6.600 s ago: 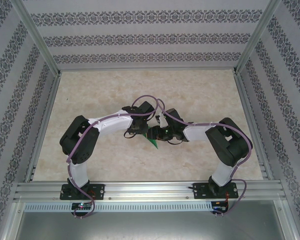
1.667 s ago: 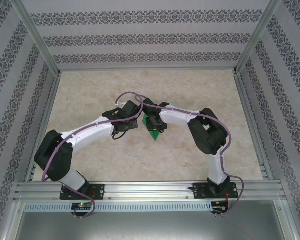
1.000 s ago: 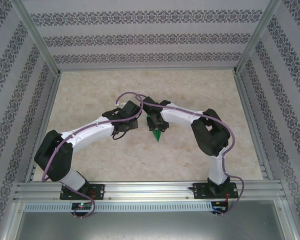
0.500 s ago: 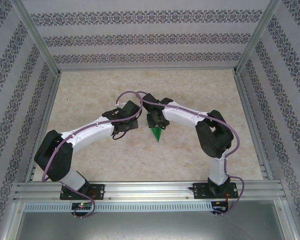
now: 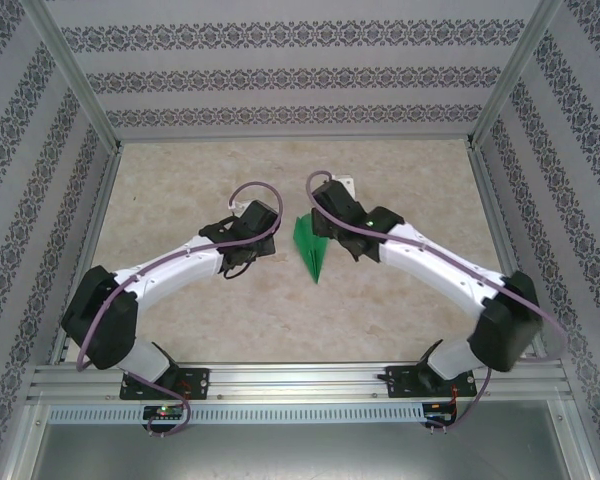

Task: Fold a paper plane with a square sheet of paper (pick it up from the middle)
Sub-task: Move a paper plane to the center of the table, then reset both arms

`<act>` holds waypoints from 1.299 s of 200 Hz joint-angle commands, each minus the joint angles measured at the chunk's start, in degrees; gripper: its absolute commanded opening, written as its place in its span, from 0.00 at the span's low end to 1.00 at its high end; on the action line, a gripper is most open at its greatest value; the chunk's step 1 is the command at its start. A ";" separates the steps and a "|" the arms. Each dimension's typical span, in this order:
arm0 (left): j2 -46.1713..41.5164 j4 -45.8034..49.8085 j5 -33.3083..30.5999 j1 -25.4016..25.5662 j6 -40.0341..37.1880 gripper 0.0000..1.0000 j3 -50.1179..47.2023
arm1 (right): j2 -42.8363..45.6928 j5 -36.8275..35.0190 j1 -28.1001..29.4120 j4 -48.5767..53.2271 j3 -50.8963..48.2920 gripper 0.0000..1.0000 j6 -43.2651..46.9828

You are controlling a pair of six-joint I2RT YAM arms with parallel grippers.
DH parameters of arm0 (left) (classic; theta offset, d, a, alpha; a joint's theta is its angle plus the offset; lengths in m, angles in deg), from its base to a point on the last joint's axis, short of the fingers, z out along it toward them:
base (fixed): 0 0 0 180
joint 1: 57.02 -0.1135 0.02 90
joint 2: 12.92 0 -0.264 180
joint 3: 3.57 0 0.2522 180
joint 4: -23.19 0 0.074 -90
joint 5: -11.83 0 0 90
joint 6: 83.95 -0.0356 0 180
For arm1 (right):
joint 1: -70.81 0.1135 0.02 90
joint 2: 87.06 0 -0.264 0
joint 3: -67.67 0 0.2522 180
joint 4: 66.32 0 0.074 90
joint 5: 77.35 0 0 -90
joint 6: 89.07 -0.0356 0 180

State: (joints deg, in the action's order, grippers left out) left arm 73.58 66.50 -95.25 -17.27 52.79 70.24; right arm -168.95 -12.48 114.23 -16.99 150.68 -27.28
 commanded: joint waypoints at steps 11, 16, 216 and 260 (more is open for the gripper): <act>-3.50 -3.85 -3.28 -0.81 -1.65 0.39 -1.65 | 10.42 -10.90 0.11 -10.63 -8.14 0.69 4.18; -3.89 -4.24 -3.59 -0.81 -1.78 0.39 -1.96 | 11.83 -11.87 0.02 -11.45 -9.20 0.70 4.52; -22.44 -5.10 -21.50 -9.73 -12.50 1.00 -12.81 | 14.37 -4.70 -26.24 -30.71 -30.65 0.98 16.69; -23.80 -3.99 -22.24 -14.12 -14.49 1.00 -13.68 | 10.39 3.05 -31.04 -33.47 -29.71 0.98 19.96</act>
State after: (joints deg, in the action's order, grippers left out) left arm 51.61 60.99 -115.82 -29.01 40.77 57.39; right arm -156.88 -15.01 84.88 -46.49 120.24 -9.95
